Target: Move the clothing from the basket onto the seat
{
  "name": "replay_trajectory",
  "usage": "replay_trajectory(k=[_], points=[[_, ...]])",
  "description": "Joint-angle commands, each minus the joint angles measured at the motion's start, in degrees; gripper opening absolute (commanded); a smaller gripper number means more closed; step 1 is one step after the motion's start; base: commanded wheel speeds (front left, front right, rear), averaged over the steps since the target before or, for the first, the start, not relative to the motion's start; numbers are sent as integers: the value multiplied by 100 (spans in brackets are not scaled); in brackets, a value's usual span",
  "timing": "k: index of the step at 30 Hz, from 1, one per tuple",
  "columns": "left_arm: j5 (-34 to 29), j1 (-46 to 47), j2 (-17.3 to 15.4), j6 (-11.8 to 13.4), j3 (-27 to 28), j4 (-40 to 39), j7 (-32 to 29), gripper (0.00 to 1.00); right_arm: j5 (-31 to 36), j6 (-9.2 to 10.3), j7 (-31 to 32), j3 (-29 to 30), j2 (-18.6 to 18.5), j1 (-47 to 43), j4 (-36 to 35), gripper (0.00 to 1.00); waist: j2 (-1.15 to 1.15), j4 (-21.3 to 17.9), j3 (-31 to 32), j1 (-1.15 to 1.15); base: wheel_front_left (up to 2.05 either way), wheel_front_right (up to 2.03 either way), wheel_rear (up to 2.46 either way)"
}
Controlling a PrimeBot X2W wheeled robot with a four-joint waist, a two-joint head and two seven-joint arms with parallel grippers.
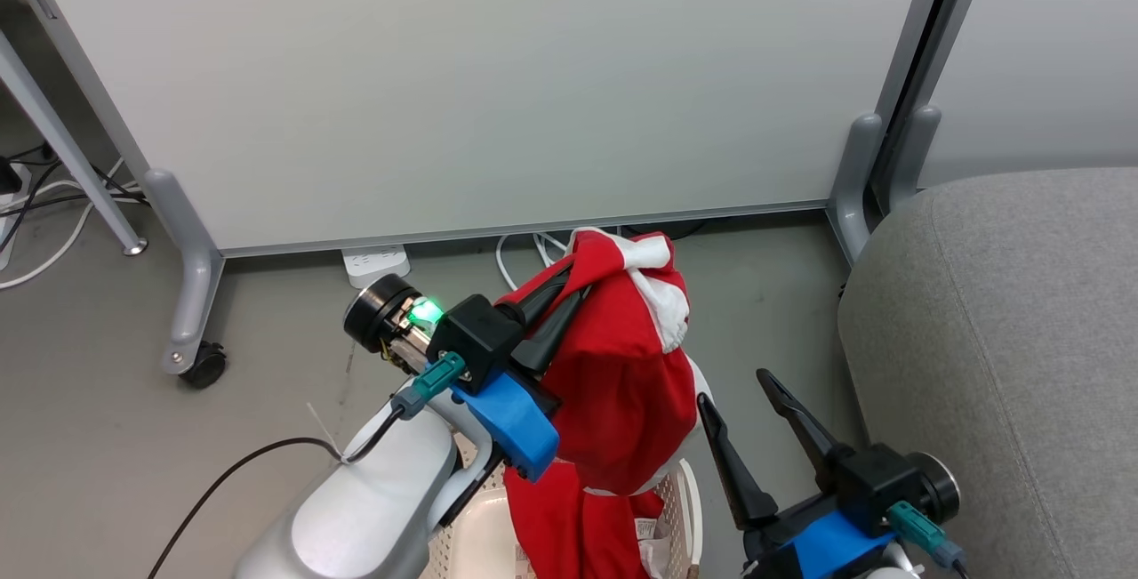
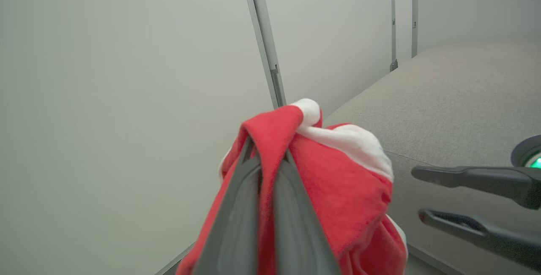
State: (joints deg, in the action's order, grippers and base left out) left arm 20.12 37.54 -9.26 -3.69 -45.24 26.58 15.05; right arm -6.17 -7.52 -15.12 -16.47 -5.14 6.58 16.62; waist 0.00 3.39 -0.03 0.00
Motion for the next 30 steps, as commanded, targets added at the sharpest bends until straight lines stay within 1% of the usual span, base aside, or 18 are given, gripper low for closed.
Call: replay_trajectory(k=[1,6,10,17,24,30], points=[[-24,-13,13,-11,20,10,19,0,-46,6,-7,-152,-69,151,40,100,0,10,-17,0,0,0,0],[-66,38,39,-34,29,39,19,0,-39,6,-6,-586,-151,533,216,100,0,27,-66,0,0,0,0],[-94,101,83,-52,25,43,19,0,56,6,-6,-822,-163,911,533,100,0,50,-130,0,0,0,0],[-153,195,186,-84,-2,22,19,0,209,6,-7,-907,-43,1560,1364,100,0,102,-286,0,0,0,0],[-210,273,264,-128,-6,22,19,0,183,6,-7,-1001,99,2072,2134,100,0,134,-431,0,0,0,0],[-256,323,323,-155,5,23,19,0,75,6,-7,-1047,176,2366,2519,100,0,141,-524,0,0,0,0]])
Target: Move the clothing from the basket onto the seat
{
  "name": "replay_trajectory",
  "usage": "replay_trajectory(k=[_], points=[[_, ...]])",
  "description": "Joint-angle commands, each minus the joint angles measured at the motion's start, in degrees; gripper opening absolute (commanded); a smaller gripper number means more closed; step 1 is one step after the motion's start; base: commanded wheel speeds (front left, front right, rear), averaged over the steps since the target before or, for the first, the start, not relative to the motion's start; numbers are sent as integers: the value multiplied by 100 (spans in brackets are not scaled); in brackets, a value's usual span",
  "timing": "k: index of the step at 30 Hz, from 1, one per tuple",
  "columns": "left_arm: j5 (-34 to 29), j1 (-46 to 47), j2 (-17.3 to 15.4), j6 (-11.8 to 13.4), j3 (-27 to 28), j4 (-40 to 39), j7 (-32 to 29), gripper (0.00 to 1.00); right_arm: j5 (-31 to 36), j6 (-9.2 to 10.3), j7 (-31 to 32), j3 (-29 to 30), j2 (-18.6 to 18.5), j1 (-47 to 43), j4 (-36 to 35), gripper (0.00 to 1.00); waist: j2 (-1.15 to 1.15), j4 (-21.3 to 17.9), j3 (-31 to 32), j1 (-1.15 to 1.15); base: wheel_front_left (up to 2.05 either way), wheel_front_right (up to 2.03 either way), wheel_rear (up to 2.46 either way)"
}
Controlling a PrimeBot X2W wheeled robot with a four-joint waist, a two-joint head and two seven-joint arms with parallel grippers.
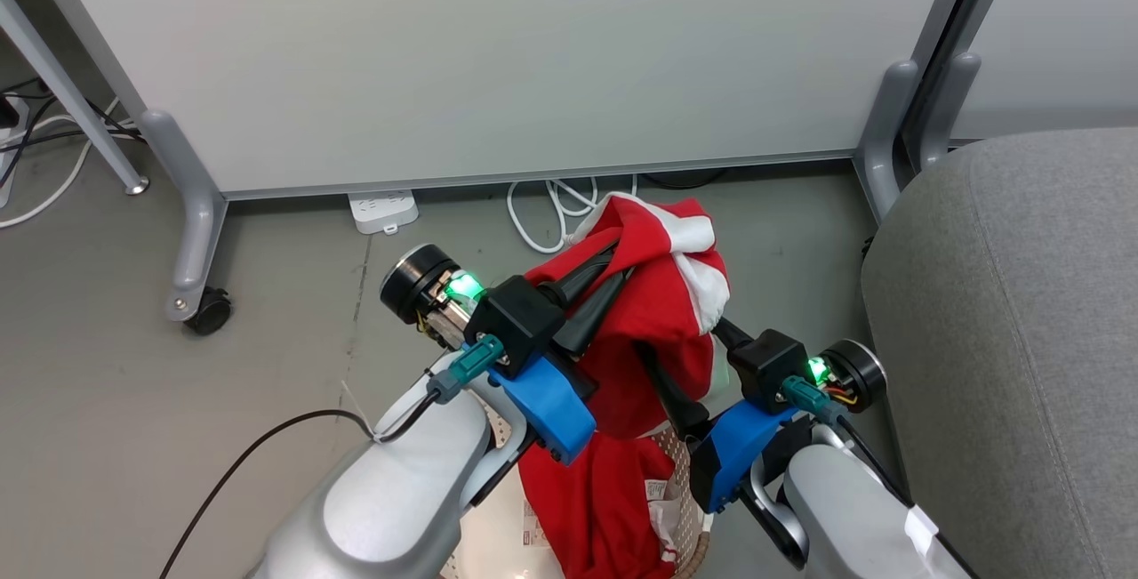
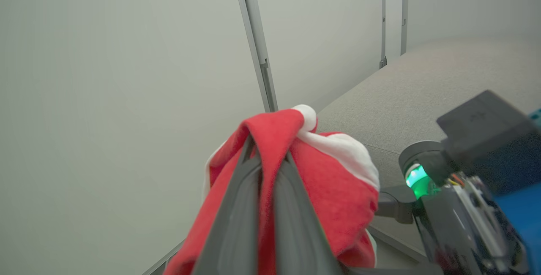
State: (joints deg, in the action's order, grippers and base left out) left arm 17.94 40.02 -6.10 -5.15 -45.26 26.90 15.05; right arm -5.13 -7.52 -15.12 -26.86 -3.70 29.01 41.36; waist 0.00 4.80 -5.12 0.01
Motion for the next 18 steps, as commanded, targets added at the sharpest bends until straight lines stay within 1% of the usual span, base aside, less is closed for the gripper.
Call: replay_trajectory(k=[1,2,3,4,18], points=[[-38,81,16,-16,12,-9,19,0,-64,6,-6,-11,41,143,80,100,0,1,-23,-1,0,0,0],[-40,86,25,-22,16,-9,19,0,-84,6,-6,-16,50,165,108,46,0,2,-31,-1,0,0,0],[-47,89,33,-28,22,-9,19,0,-101,6,-6,-26,56,183,127,7,0,2,-38,-1,0,0,0],[-56,88,37,-33,27,-8,19,0,-130,6,-6,-36,63,195,149,0,0,1,-41,-1,0,0,0],[-122,43,56,-81,120,27,19,0,-246,6,-6,-85,85,183,166,0,0,-34,-57,-1,0,0,0]])
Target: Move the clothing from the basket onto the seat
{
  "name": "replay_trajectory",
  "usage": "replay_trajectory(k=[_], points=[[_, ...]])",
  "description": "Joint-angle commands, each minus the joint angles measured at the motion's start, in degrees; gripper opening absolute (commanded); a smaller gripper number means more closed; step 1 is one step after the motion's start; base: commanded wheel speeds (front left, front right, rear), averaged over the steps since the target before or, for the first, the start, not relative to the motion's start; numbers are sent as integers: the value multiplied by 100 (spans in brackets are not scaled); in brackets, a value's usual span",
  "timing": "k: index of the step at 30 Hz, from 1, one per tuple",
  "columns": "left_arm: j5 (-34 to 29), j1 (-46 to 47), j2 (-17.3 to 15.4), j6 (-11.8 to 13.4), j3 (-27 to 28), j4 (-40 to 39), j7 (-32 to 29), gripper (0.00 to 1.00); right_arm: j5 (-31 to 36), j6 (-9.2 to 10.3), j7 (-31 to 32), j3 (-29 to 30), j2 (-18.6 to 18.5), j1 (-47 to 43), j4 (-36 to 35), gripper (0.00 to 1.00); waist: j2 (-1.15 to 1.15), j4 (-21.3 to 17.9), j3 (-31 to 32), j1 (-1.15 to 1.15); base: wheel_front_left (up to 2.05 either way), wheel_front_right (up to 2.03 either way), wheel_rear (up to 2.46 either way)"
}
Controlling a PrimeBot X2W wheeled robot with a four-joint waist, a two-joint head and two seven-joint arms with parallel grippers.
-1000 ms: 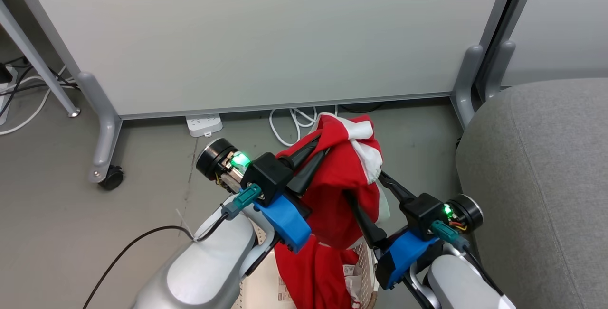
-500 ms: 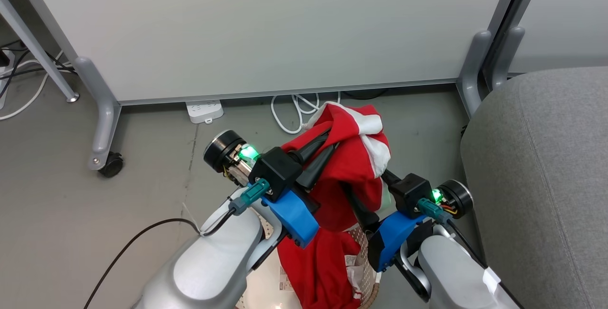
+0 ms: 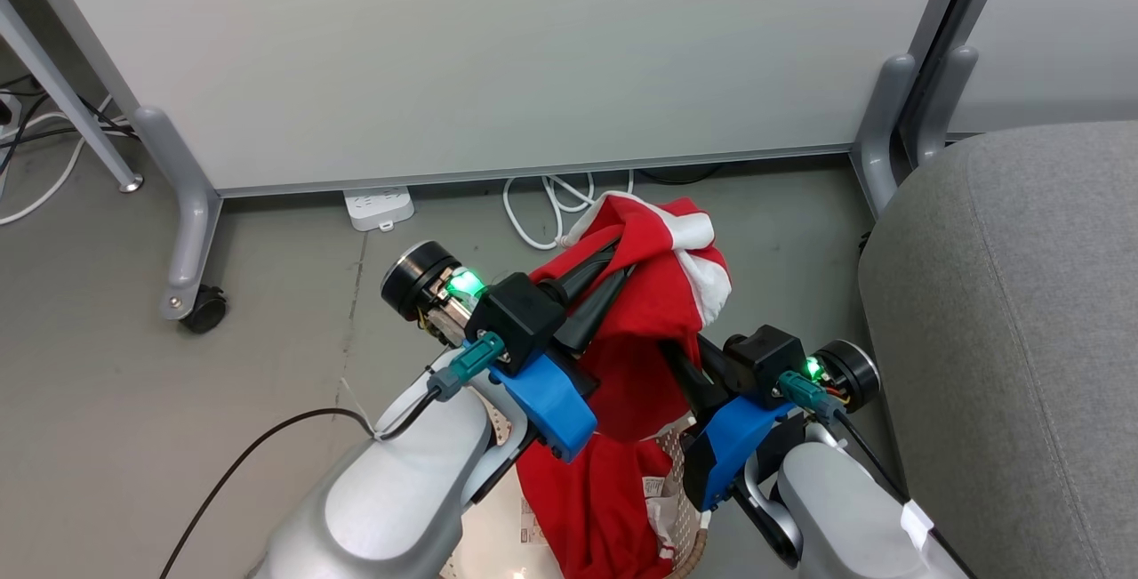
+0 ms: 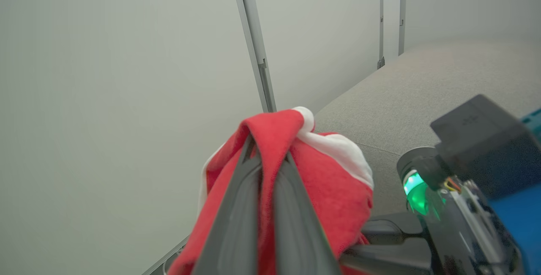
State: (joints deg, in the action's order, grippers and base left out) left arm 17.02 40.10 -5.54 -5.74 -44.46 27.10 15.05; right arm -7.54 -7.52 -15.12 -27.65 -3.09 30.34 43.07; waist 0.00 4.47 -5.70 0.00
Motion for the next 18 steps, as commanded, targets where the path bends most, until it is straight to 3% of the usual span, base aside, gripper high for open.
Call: replay_trajectory(k=[1,8,9,10,18], points=[[-35,29,2,-25,42,11,19,0,-9,6,-6,-9,25,43,-8,0,0,-3,2,0,0,0,0],[-64,35,8,-42,78,31,19,0,-27,6,-6,-23,30,16,-30,0,0,-3,-3,0,0,0,0],[-75,41,9,-31,94,23,19,35,-32,6,-6,-24,31,14,-36,0,0,-3,-5,0,0,0,0],[-79,38,13,-25,110,5,19,100,-38,6,-6,-24,30,10,-43,0,0,-2,-6,0,0,0,0],[-170,42,-5,-21,186,-51,19,100,-68,6,-6,-7,31,-13,-101,0,0,-12,-66,0,0,0,0]])
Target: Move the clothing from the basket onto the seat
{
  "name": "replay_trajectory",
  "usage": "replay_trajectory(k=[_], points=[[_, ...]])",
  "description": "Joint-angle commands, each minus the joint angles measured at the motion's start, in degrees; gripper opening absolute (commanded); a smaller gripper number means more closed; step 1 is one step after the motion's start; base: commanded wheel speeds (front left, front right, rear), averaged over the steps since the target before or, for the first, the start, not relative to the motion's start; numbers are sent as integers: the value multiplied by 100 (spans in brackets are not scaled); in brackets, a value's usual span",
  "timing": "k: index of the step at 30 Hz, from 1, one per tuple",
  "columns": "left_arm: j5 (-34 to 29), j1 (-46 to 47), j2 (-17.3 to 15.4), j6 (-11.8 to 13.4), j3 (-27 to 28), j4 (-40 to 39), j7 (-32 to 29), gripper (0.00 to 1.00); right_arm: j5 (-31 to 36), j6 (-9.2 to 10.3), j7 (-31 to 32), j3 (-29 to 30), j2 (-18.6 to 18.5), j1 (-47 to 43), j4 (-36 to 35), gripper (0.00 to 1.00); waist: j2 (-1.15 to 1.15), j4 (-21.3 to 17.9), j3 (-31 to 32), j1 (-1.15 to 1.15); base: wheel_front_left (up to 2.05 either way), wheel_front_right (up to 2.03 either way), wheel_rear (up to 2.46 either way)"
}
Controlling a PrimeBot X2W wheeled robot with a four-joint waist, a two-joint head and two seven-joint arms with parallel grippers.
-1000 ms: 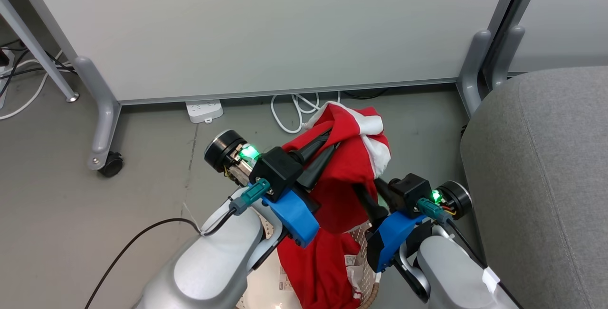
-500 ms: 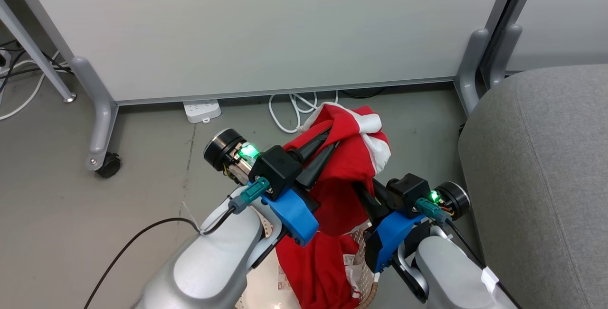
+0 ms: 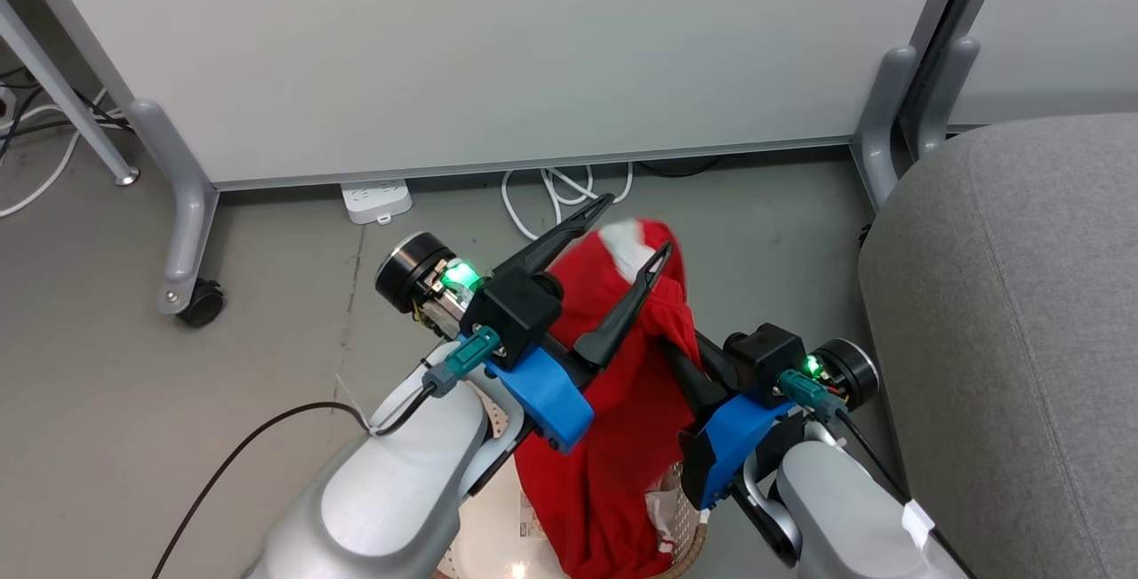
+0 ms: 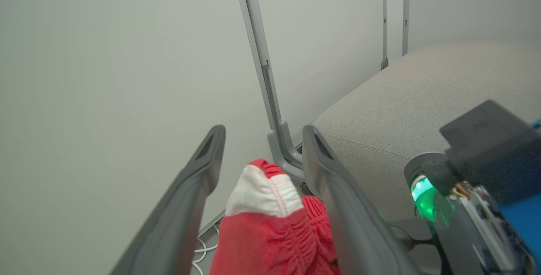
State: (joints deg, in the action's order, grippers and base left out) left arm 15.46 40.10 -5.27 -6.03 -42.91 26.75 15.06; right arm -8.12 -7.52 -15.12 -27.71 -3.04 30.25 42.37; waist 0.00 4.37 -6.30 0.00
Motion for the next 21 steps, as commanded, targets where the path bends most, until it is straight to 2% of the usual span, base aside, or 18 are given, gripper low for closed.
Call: replay_trajectory(k=[1,12,21], points=[[-31,43,-37,8,45,-20,17,100,-13,6,-6,5,26,-9,-37,0,0,-8,-16,0,0,0,0],[-125,51,-60,6,121,-2,17,100,-47,6,-6,193,13,2,-146,0,0,-208,-171,0,0,0,0],[-160,89,-108,-11,127,28,17,100,-76,6,-6,557,-97,-34,-470,0,0,-699,-469,0,0,0,0]])
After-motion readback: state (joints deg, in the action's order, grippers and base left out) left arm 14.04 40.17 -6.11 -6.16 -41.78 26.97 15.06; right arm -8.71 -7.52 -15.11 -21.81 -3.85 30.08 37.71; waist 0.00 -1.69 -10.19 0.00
